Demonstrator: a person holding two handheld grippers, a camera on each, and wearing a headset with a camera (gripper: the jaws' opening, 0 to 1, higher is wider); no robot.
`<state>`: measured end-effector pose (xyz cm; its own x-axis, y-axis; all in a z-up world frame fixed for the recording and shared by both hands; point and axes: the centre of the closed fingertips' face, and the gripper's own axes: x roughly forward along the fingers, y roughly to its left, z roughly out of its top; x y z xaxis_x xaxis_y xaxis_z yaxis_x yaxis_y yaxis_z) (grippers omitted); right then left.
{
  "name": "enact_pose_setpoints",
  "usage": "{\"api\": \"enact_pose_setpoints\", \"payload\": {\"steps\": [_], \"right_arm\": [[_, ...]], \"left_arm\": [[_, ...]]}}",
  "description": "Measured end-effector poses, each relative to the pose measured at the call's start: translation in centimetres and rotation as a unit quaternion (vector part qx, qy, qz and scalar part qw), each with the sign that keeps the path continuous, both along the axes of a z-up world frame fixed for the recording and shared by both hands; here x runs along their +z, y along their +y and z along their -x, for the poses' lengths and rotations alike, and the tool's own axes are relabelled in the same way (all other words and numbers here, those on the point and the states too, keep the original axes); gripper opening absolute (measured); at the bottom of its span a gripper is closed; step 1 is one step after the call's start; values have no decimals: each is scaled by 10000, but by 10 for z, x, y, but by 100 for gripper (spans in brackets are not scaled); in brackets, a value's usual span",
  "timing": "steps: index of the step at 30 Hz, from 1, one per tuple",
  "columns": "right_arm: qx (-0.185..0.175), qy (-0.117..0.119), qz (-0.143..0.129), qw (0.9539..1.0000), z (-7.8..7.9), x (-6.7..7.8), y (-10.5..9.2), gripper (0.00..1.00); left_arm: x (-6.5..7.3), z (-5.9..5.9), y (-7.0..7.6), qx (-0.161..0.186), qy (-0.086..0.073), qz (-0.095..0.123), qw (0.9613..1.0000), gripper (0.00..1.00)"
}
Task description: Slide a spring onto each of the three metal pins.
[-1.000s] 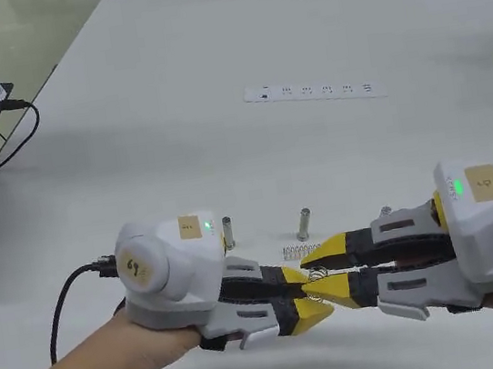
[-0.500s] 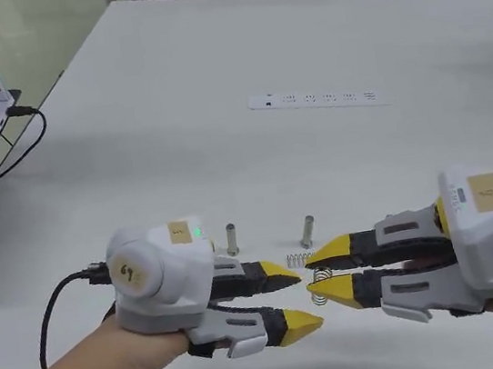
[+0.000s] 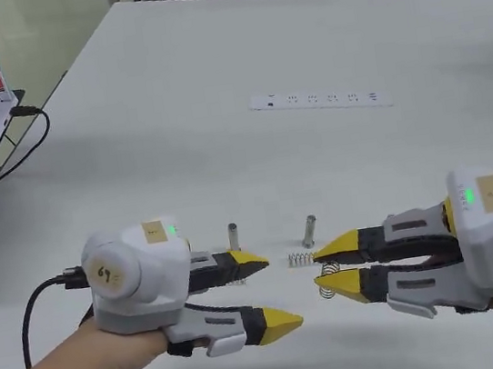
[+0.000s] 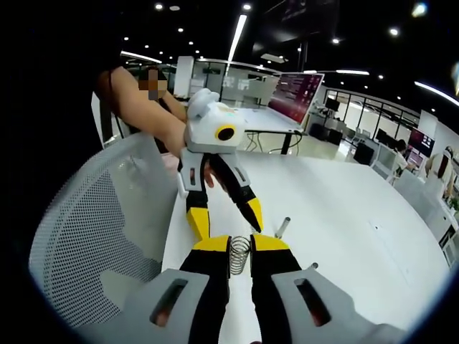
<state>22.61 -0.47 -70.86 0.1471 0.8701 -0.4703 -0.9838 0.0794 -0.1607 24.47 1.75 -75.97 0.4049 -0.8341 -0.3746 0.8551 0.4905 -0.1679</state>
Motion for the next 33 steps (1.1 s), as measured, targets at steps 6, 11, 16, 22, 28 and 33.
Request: {"api": "enact_pose_setpoints", "payload": {"steps": [6,11,16,22,28,33], "right_arm": [[-109,31,7,9999,-5,-3,-3,8],[-165,37,5,9999,-8,-4,-5,8],[-240,-3,16,9997,-13,-5,-8,8],[-289,-22,22,9996,-15,-7,-11,8],[-308,-93,37,9995,-19,-11,-15,8],[-370,-171,83,9991,-23,-15,-18,8]], "left_arm": [[2,-5,11,268,1,122,9996,63],[0,-12,27,548,-11,71,9985,71],[-6,-17,43,795,-55,-39,9968,84],[-10,-21,60,1054,-79,-134,9943,98],[-12,-24,71,1245,-24,-170,9921,98],[-11,-28,80,1388,-14,-162,9902,98]]}}
